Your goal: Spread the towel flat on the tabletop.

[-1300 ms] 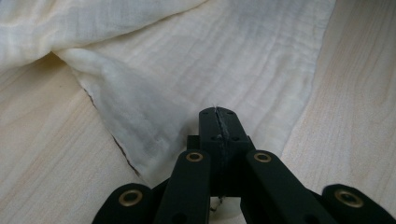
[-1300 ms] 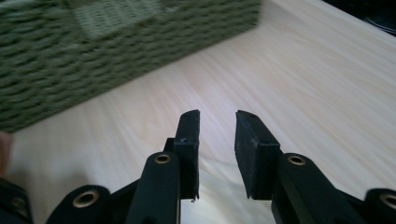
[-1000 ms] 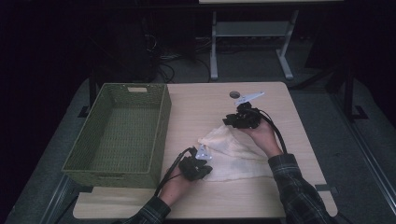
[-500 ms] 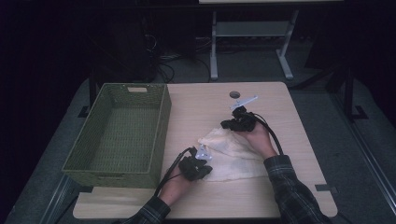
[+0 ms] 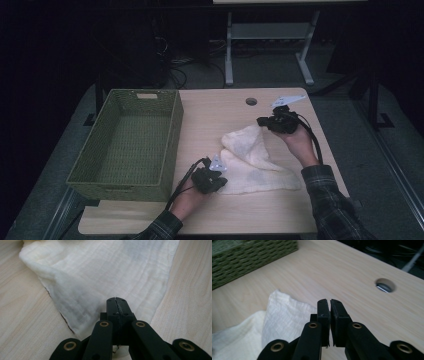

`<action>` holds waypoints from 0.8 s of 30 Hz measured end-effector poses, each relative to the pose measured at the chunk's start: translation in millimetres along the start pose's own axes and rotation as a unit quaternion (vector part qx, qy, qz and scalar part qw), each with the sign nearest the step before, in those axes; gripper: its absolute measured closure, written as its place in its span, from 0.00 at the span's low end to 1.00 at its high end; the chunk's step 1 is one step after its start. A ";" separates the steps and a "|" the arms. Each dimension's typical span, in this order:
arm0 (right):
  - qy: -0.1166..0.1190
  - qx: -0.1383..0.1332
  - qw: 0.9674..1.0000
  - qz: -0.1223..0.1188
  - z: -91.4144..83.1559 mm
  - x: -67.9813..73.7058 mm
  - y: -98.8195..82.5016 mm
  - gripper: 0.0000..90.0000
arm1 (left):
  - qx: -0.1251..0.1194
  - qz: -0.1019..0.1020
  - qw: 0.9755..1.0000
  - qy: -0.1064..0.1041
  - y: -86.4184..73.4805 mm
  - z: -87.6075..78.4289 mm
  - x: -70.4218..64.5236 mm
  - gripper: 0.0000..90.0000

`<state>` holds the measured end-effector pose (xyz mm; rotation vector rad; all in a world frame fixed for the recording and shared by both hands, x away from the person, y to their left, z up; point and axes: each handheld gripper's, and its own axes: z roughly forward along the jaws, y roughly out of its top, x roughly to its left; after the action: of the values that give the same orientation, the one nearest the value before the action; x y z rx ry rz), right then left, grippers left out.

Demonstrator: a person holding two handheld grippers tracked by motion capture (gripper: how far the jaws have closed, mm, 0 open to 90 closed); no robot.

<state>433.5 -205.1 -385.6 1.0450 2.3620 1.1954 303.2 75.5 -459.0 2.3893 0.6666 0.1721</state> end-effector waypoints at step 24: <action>-0.095 0.023 0.992 0.078 -33.5 -86.5 -24.6 0.79 | -0.001 -0.006 1.000 -0.003 0.0 -0.2 0.6 1.00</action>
<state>463.5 -296.2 -389.7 1.3179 2.2060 1.0441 303.7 76.0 -458.8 2.3834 0.6764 0.1597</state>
